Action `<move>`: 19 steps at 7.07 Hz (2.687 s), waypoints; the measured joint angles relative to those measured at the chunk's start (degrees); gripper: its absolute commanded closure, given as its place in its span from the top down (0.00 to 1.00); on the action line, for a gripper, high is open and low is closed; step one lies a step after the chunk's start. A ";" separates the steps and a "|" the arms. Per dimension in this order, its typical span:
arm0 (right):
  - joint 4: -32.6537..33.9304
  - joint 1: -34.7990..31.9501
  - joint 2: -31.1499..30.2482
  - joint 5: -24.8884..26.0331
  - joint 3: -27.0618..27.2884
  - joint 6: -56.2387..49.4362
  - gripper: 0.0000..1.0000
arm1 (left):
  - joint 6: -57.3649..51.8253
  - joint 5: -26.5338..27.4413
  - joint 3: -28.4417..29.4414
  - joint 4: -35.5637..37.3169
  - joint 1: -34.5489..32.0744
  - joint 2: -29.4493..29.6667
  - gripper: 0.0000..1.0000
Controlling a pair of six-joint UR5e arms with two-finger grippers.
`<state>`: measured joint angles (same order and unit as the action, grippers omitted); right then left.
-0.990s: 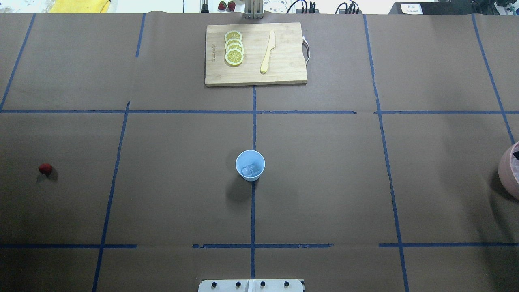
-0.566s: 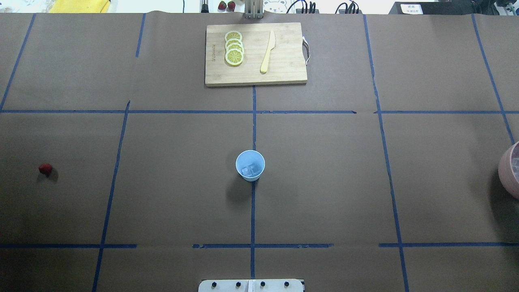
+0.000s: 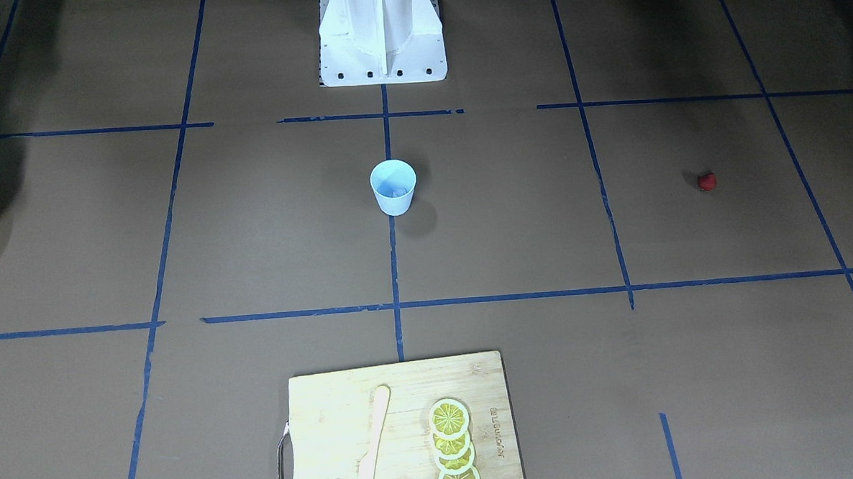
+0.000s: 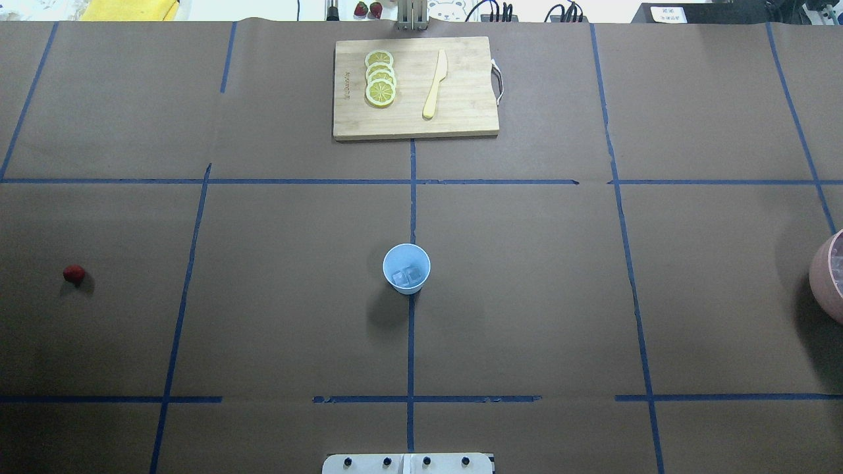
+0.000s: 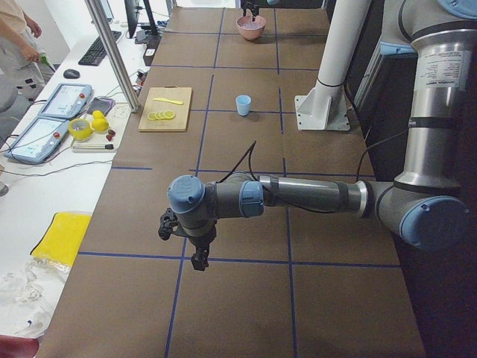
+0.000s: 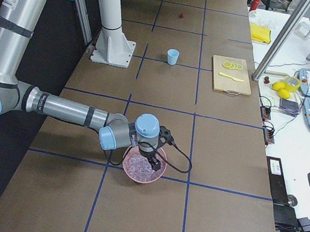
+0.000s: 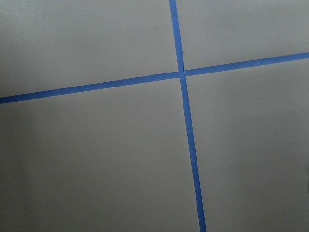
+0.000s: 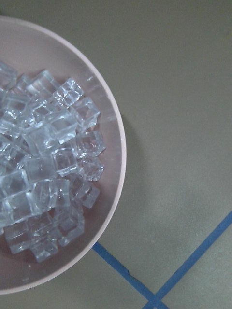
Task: Put ice and strawberries in cup
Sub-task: 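Grasp a third ice cube from the bowl with the right gripper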
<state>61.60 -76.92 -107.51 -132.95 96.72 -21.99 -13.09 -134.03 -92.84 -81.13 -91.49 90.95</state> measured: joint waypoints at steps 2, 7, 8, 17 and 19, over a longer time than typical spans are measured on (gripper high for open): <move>0.30 -0.06 -0.39 1.70 -0.28 -1.08 0.87 | 0.00 0.00 0.01 0.00 0.00 0.00 1.00; 0.72 0.04 -1.06 4.27 -1.48 -3.05 0.78 | 0.00 0.00 -0.05 -0.03 0.00 0.02 1.00; 0.77 0.11 -1.04 4.26 -1.54 -2.89 0.77 | 0.00 0.00 -0.06 -0.02 0.00 0.00 1.00; 0.80 2.18 -0.90 3.75 -2.92 -2.21 0.09 | 0.00 0.00 0.11 0.09 0.00 -0.07 1.00; 0.80 2.27 -0.87 3.70 -2.98 -2.75 0.03 | 0.00 0.00 0.11 0.03 0.00 -0.07 1.00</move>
<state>62.40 -74.65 -108.38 -129.26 93.74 -24.74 -13.10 -134.03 -92.73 -81.09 -91.49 90.88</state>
